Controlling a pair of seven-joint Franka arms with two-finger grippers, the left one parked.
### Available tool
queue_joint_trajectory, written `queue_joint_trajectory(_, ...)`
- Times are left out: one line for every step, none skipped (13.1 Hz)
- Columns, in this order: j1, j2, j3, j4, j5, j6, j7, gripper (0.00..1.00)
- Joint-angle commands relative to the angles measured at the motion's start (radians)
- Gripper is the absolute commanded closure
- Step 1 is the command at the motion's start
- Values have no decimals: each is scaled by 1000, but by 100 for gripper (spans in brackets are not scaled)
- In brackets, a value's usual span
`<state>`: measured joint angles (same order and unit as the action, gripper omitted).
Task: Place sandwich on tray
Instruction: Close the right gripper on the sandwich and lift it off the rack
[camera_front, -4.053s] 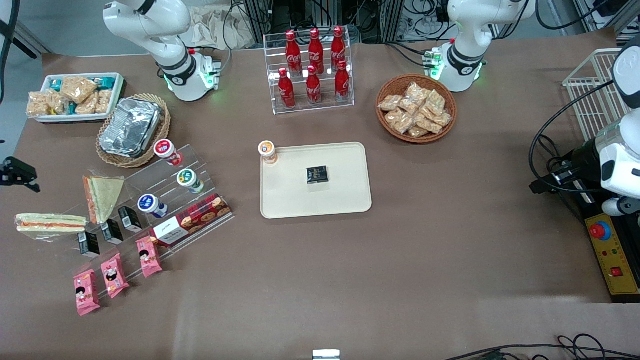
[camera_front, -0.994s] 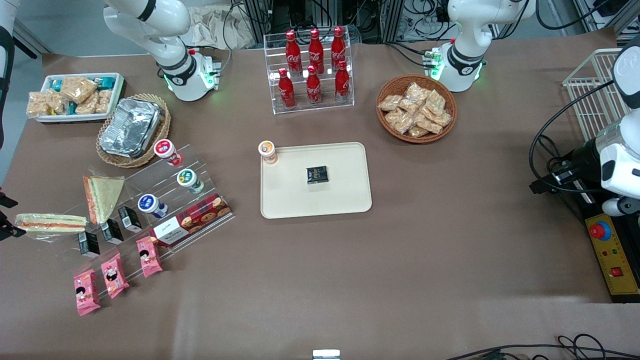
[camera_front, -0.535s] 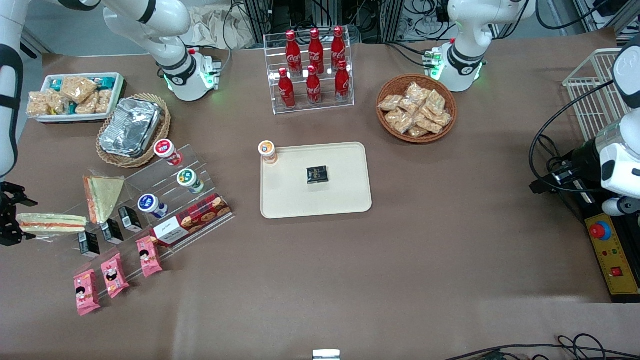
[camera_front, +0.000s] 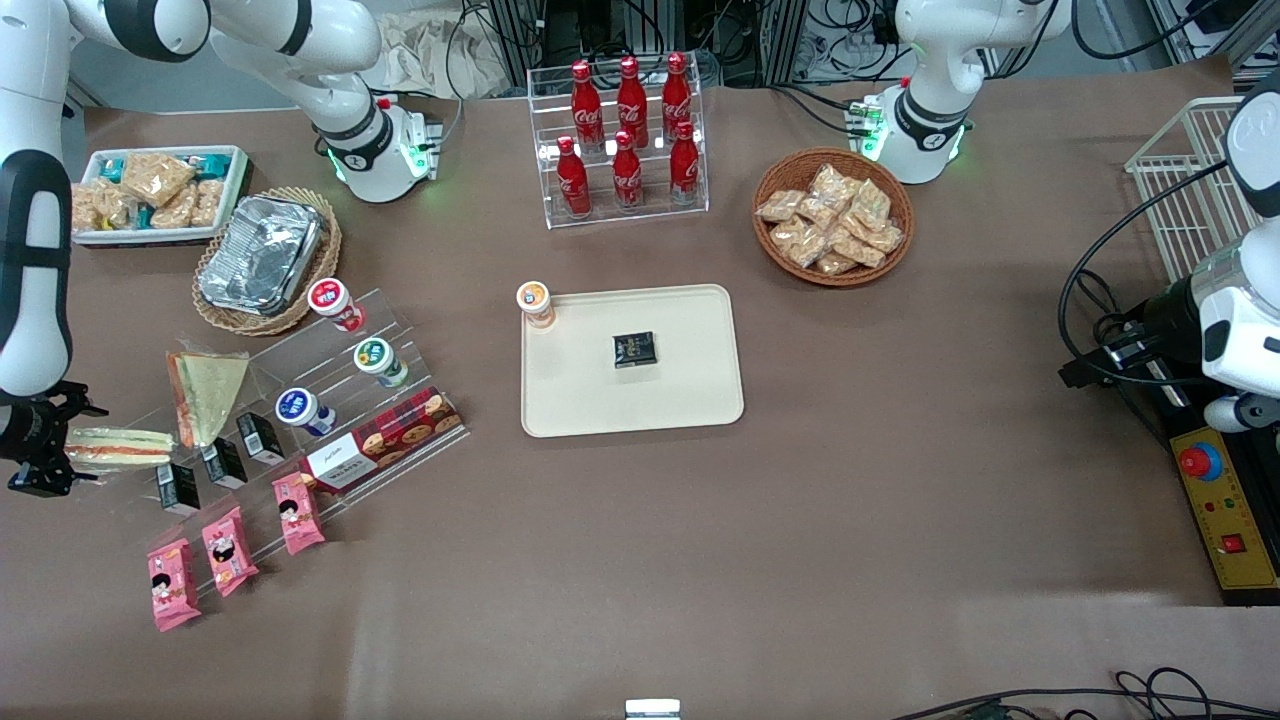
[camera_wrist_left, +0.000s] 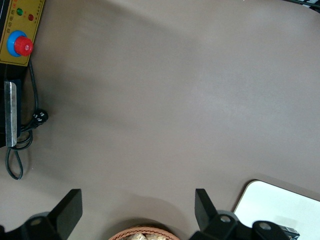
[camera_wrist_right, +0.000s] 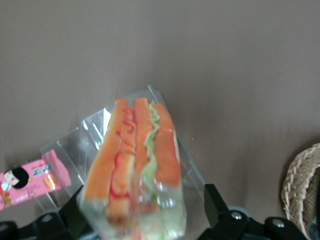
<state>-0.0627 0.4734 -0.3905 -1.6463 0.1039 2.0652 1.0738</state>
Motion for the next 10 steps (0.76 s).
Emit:
queue_joint_trajectory(-3,36,-11,22,-3,32,32,8)
queue_joint_trajectory(-2,37,-11,20,-4,39,63,24)
queue_joint_trajectory(0,36,-11,20,-4,42,86,54)
queue_joint_trajectory(6,36,-11,22,-4,44,103,66)
queue_joint_trajectory(6,30,-11,20,-6,55,86,76)
queue_joint_trajectory(6,25,-10,22,-3,70,81,89)
queue_joint_trajectory(1,13,-5,25,-1,70,72,100)
queue_joint_trajectory(6,2,-5,43,-1,72,31,100)
queue_joint_trajectory(10,-1,-4,69,-1,67,-24,100)
queue_joint_trajectory(12,-1,-4,104,3,58,-53,100)
